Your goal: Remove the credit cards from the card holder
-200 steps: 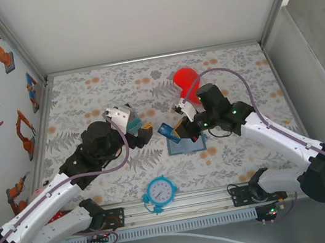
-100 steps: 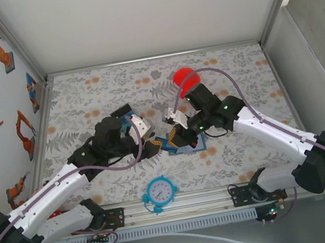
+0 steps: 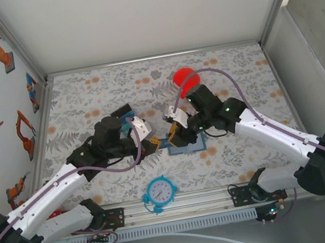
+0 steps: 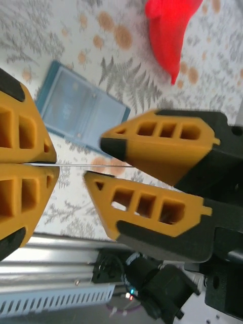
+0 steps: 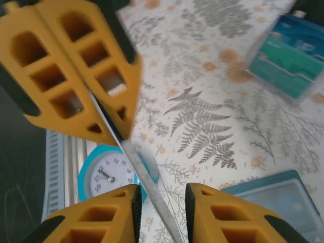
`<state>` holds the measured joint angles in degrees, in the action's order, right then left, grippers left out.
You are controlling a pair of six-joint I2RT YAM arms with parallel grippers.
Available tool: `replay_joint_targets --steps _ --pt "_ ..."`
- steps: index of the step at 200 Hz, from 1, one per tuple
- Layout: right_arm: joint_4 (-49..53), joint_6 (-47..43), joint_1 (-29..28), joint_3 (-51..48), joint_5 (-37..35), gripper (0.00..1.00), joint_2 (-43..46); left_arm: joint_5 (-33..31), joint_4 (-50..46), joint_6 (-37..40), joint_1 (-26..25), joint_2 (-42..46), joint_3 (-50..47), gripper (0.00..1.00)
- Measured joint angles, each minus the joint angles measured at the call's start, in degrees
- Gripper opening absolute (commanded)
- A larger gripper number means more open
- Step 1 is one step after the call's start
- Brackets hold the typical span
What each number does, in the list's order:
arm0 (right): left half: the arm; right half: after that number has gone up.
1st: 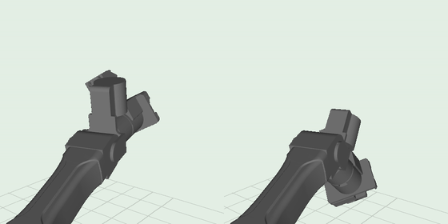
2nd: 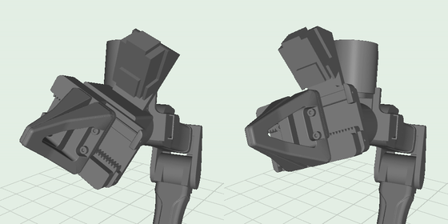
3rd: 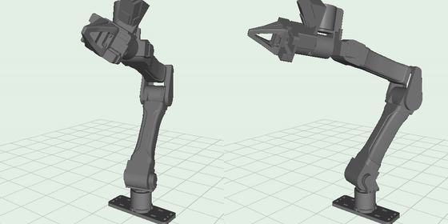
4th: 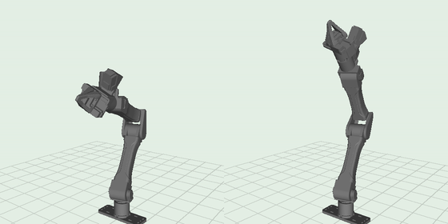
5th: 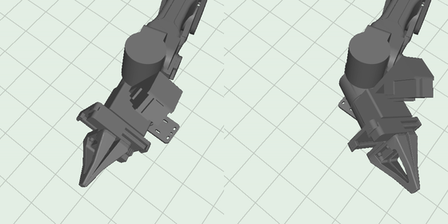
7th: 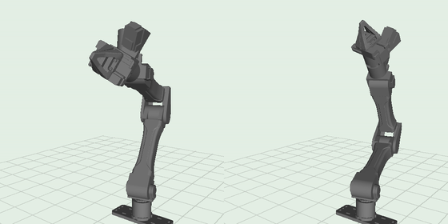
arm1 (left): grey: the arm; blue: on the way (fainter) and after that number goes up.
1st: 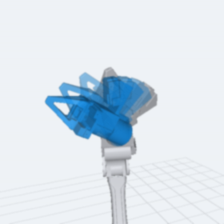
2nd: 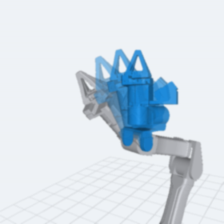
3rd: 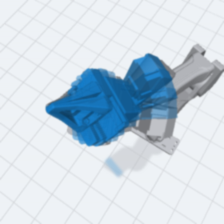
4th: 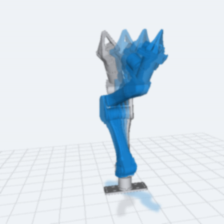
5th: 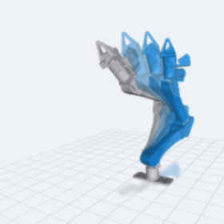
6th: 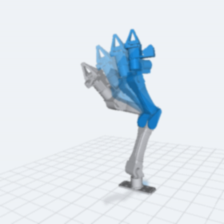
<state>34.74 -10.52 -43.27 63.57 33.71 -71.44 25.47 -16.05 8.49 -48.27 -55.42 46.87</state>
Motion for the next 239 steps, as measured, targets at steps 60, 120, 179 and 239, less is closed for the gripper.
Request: replay_joint_targets --steps 60,120,179,239 --pt "-16.5 14.4 0.5 -11.2 -8.1 0.53 8.8 -15.3 9.1 -8.7 0.0 12.9 -8.9 0.00" --pt "-40.3 31.6 1.8 -19.2 -6.2 0.61 7.7 -26.0 18.4 -19.6 0.0 19.9 -15.6 0.00" --pt "-59.6 42.6 2.3 -19.4 3.2 0.55 0.1 -24.5 23.8 -25.2 0.0 19.2 -15.6 0.00" --pt "-69.3 47.6 3.0 -19.3 9.4 0.15 -3.8 -19.3 29.8 -29.5 0.0 16.3 -15.9 0.00"
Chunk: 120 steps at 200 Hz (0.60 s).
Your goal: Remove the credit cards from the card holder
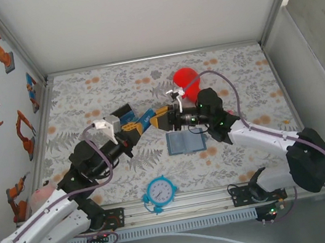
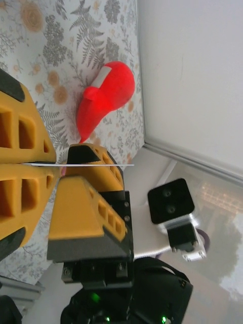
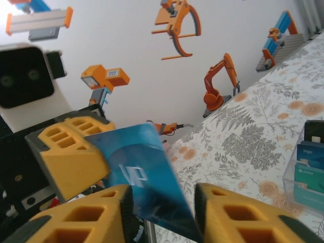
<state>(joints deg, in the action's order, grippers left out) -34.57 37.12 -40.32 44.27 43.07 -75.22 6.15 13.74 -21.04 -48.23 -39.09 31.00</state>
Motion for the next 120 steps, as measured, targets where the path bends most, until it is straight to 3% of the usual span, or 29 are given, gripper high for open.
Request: replay_joint_targets --steps 23,36,44,58,76,87,120 --pt "-1.9 -0.1 0.2 0.1 1.5 0.01 0.5 -0.7 1.2 -1.2 0.7 -0.5 -0.2 0.00" --pt "-2.3 -0.2 0.2 0.0 1.7 0.00 1.0 -0.6 2.0 -1.4 0.9 -0.5 -0.2 0.03" --pt "-2.4 -0.5 0.2 0.0 1.9 0.00 1.3 -0.5 2.1 -1.5 0.8 -0.3 -0.2 0.13" --pt "-2.4 -0.9 0.2 -0.2 2.4 0.00 2.0 -0.3 1.9 -1.4 0.8 -0.1 -0.2 0.49" --pt "-1.9 -1.7 -0.2 -0.4 2.6 0.00 3.3 0.0 -0.9 -0.7 0.7 -0.1 0.2 0.68" --pt "-1.1 -2.6 -0.2 -0.4 2.5 0.00 4.2 0.3 -4.2 0.7 0.6 0.0 1.4 0.72" --pt "6.4 -7.3 -0.2 -0.3 2.4 0.00 6.9 0.5 -16.6 7.6 0.6 -0.5 10.7 0.71"
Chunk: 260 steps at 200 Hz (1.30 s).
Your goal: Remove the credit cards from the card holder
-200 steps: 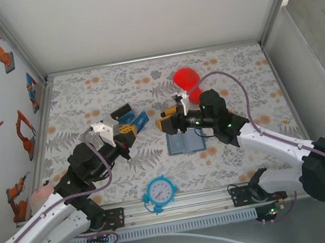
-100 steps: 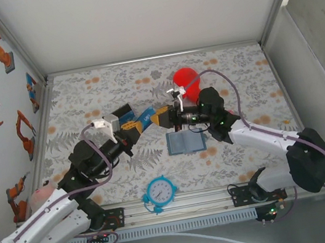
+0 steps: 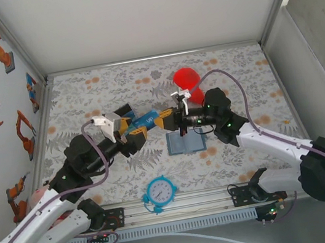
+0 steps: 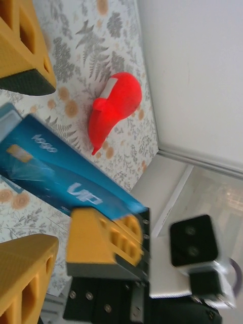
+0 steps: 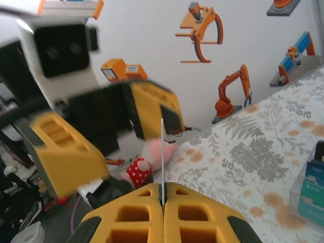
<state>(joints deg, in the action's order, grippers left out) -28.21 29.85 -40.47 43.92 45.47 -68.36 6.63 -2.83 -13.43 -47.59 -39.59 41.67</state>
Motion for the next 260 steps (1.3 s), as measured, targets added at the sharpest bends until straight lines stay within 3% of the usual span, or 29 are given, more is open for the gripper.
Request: replay_joint_targets --steps 43,65,98,141,153,178,192,218,260 --pt "10.9 -6.4 0.0 0.6 1.3 0.00 2.8 0.9 -13.6 8.1 0.0 -5.6 13.1 0.60" --pt "13.2 -7.9 0.0 0.7 2.2 0.00 3.9 3.9 -16.3 10.1 0.0 -9.0 14.1 0.53" --pt "14.5 -8.5 0.0 0.7 3.6 0.00 4.3 8.8 -17.8 11.2 0.0 -13.1 14.1 0.51" --pt "16.1 -8.8 0.3 0.7 4.2 0.00 4.2 15.1 -18.6 12.3 0.1 -16.1 14.5 0.01" --pt "16.7 -9.1 0.4 0.7 4.0 0.00 4.3 16.1 -18.7 12.2 0.1 -16.1 14.5 0.00" --pt "18.9 -10.4 0.2 1.6 2.3 0.34 4.3 16.1 -18.8 12.3 0.2 -16.2 14.5 0.00" --pt "20.9 -11.3 0.2 2.1 0.1 0.44 4.5 13.9 -19.0 12.8 0.1 -16.1 14.6 0.00" --pt "25.5 -13.2 0.2 2.6 -5.8 0.53 6.7 5.9 -18.9 14.4 0.2 -15.8 14.3 0.00" --pt "33.0 -14.0 0.2 3.0 -19.5 0.58 10.8 -6.5 -17.5 20.4 4.3 -15.3 12.1 0.00"
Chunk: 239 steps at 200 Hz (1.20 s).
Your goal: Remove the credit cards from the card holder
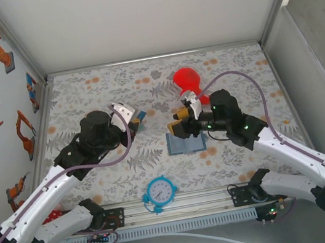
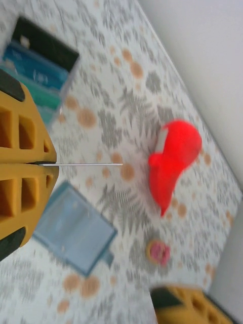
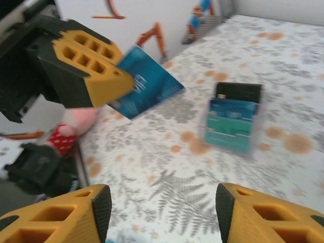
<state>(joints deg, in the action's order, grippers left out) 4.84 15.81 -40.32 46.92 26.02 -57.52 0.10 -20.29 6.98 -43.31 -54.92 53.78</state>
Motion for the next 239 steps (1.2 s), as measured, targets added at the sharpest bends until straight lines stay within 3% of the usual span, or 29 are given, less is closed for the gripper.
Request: replay_joint_targets --steps 29,75,123,239 --pt "5.0 0.7 0.0 0.9 -9.7 0.58 0.0 -1.6 -0.4 4.9 7.3 -4.6 1.4 0.00" --pt "9.9 2.6 0.0 2.7 -18.3 0.58 -4.3 3.1 -1.2 14.8 16.9 -17.8 5.3 0.00" --pt "14.3 4.3 0.0 4.7 -23.5 0.57 -8.8 8.9 -2.3 23.5 19.4 -27.9 8.3 0.00" --pt "17.5 5.5 0.0 6.1 -27.1 0.57 -10.4 11.5 -3.7 34.3 22.5 -40.2 13.0 0.00"
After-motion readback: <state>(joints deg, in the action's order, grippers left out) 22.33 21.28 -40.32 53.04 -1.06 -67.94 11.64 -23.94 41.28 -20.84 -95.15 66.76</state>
